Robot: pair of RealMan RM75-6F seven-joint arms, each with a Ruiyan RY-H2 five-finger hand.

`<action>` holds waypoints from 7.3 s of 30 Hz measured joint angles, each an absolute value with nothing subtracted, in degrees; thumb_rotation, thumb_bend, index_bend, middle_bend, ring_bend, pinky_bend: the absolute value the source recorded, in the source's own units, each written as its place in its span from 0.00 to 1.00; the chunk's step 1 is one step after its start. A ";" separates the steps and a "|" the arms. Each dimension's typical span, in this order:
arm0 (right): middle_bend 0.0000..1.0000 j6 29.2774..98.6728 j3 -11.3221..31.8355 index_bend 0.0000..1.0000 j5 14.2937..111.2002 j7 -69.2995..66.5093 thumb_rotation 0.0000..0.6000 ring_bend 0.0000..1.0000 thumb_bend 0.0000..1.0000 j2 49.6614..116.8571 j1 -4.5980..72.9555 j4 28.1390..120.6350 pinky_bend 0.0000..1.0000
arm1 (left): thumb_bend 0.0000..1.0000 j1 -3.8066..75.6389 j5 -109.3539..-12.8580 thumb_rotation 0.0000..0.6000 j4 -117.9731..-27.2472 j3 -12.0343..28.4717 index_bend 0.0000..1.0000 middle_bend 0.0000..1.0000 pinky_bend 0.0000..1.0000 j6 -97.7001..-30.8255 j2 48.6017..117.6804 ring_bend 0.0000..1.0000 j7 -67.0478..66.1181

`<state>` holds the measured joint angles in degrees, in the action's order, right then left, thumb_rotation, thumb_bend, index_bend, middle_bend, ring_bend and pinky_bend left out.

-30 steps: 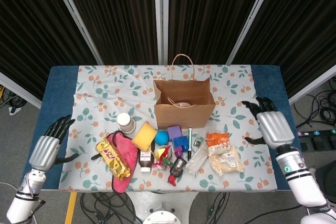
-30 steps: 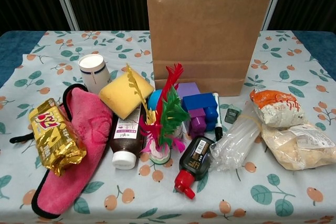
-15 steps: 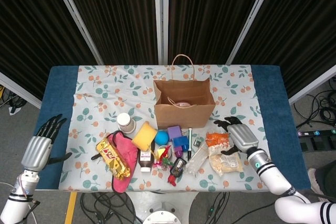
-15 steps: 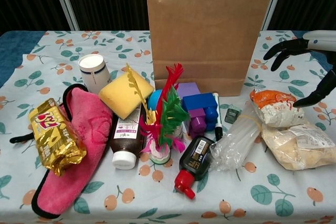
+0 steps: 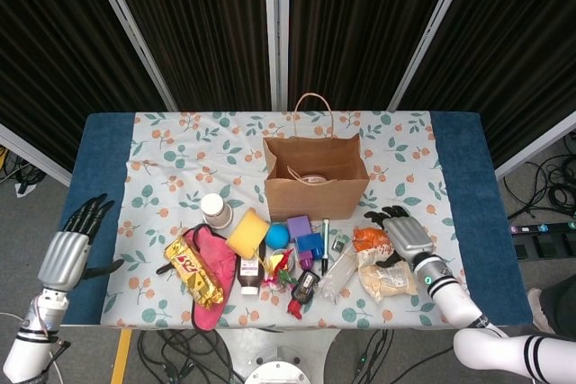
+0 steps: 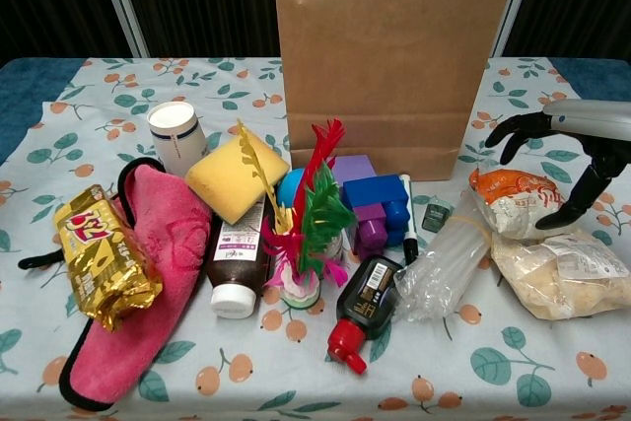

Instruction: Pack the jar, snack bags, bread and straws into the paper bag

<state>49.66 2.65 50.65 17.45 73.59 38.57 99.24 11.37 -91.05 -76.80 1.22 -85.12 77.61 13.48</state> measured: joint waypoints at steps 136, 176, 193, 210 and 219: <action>0.26 55.66 -6.65 0.27 78.21 22.21 1.00 0.09 0.00 67.42 26.59 102.57 0.00 | 0.02 10.27 -90.37 1.00 -75.89 1.58 0.08 0.13 0.16 -86.75 77.32 0.03 13.89; 0.59 76.91 10.04 0.72 85.51 28.02 1.00 0.44 0.19 59.92 25.47 121.20 0.22 | 0.02 10.25 -91.59 1.00 -75.84 0.91 0.08 0.13 0.16 -86.73 77.63 0.03 15.17; 0.59 73.07 27.27 0.72 53.78 39.40 1.00 0.44 0.20 73.60 49.94 110.96 0.22 | 0.02 10.74 -90.73 1.00 -75.50 1.13 0.08 0.13 0.16 -85.30 77.34 0.03 15.60; 0.51 73.46 24.42 0.62 50.11 44.51 1.00 0.35 0.14 86.27 57.92 96.19 0.16 | 0.02 10.79 -90.28 1.00 -73.86 1.36 0.08 0.13 0.16 -85.13 77.45 0.03 17.52; 0.30 70.66 23.62 0.29 44.78 46.34 1.00 0.12 0.01 83.21 57.64 98.82 0.00 | 0.02 10.81 -90.40 1.00 -73.62 1.33 0.08 0.13 0.16 -85.26 77.73 0.03 17.64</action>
<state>70.66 23.62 44.78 46.34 83.21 57.64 98.82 10.81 -90.40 -73.62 1.33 -85.26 77.73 17.64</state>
